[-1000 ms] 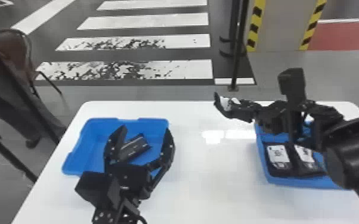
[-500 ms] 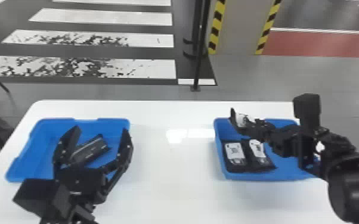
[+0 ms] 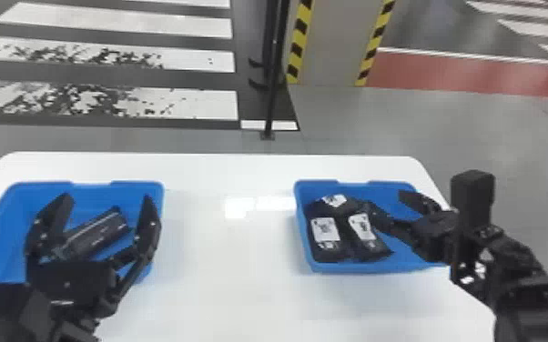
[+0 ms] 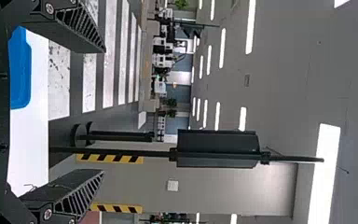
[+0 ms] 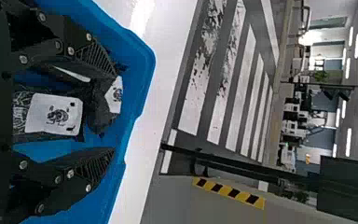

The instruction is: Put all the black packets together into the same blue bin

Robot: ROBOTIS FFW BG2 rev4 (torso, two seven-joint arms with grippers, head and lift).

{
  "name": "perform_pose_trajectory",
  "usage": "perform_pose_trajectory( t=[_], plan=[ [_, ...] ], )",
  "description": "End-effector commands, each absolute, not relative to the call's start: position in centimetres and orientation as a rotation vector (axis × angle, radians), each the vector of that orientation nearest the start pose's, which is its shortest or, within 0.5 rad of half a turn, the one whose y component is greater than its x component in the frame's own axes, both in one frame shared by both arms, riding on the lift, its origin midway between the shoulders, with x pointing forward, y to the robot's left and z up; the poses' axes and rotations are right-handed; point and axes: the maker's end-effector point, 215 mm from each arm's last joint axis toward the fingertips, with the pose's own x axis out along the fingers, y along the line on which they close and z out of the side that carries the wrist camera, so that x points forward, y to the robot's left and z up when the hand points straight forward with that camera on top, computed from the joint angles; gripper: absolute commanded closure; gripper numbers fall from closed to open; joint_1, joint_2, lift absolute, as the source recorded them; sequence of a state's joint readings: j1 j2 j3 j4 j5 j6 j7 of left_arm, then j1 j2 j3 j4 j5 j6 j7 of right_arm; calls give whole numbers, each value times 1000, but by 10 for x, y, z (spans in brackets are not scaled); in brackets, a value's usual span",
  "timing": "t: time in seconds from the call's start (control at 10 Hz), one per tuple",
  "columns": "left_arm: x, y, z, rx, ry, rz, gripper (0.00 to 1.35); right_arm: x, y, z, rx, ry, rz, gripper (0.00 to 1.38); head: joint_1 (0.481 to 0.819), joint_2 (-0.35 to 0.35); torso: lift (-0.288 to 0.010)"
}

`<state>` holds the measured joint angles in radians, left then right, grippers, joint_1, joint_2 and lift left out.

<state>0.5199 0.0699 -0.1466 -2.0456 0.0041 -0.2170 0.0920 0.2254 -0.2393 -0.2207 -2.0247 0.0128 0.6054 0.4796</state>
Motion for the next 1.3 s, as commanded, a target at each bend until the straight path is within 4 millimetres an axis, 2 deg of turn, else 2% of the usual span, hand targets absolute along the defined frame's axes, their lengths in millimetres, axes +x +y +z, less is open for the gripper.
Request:
perform_pose_trajectory(
  t=[0.0,0.2,0.4,0.5,0.7,0.9,1.1,1.2],
  plan=[
    [432,182,-286,-32,-160,-51,113,468,-305,-353,-121,280,264,116,695,-172,-110],
    [438,194,-290,-10,-141,-41,113,432,-280,-323,-89,173,276,125,695,-148,-110],
    [464,218,-310,106,-53,-69,119,408,-278,-309,-68,125,267,131,695,-120,-110],
    [481,227,-326,126,-13,-99,119,404,-275,-307,-43,106,272,131,695,-103,-110],
    [503,239,-340,141,51,-87,119,401,-276,-309,-11,89,271,131,695,-68,-110],
    [528,249,-378,195,256,-110,119,401,-269,-311,3,90,285,131,695,-45,-110],
    [535,270,-396,226,378,-96,119,404,-247,-314,39,92,336,131,695,-31,-110],
    [535,283,-407,221,442,-82,119,402,-237,-315,55,94,358,131,695,1,-110]
  ],
)
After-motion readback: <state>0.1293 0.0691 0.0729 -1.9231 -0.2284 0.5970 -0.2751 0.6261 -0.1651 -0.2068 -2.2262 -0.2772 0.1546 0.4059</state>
